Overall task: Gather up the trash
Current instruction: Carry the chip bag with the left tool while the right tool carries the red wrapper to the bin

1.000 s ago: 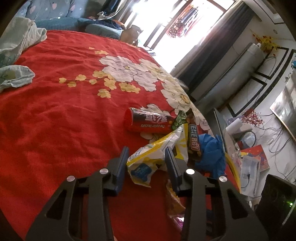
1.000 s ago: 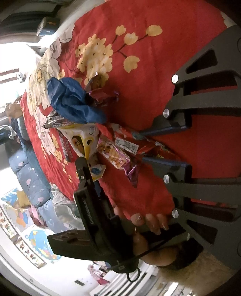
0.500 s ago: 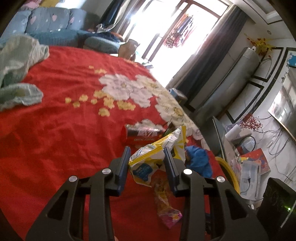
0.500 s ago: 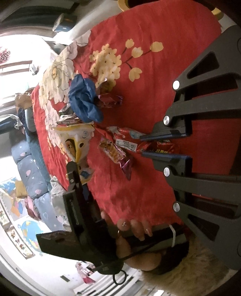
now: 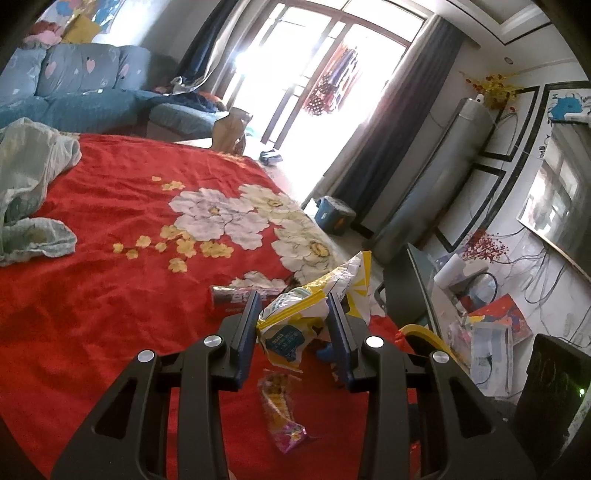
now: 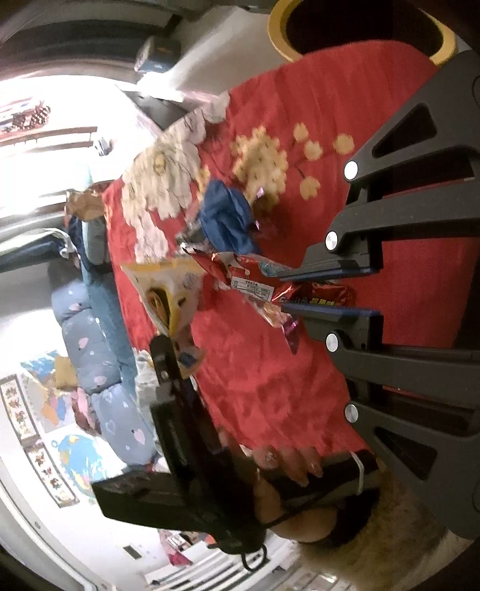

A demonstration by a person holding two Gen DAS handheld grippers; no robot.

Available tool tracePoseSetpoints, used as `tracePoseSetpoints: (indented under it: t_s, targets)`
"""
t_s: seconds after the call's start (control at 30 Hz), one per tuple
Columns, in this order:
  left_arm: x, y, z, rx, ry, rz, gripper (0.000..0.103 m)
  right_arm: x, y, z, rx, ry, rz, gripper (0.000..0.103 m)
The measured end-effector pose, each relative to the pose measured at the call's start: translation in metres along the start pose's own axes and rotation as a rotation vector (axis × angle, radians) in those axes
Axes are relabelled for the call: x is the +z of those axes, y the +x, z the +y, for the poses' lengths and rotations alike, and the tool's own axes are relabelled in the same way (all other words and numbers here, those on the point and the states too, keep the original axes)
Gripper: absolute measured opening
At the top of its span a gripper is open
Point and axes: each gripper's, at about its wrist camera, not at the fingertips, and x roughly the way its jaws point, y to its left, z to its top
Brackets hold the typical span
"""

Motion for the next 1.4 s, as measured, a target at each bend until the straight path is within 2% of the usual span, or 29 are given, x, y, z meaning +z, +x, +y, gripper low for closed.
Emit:
tracePoseSetpoints:
  t_s: [0.43,1.4]
  targets:
    - [0.002,-0.009,-0.028,-0.036,0.045,-0.017,0.034,0.011,-0.029,-0.038,-0.081,0.059,-0.072,0.007]
    - [-0.024,0.011,-0.107,-0.124,0.211,0.068,0.034,0.012,-0.081,-0.104,-0.206,0.196,-0.197,0.007]
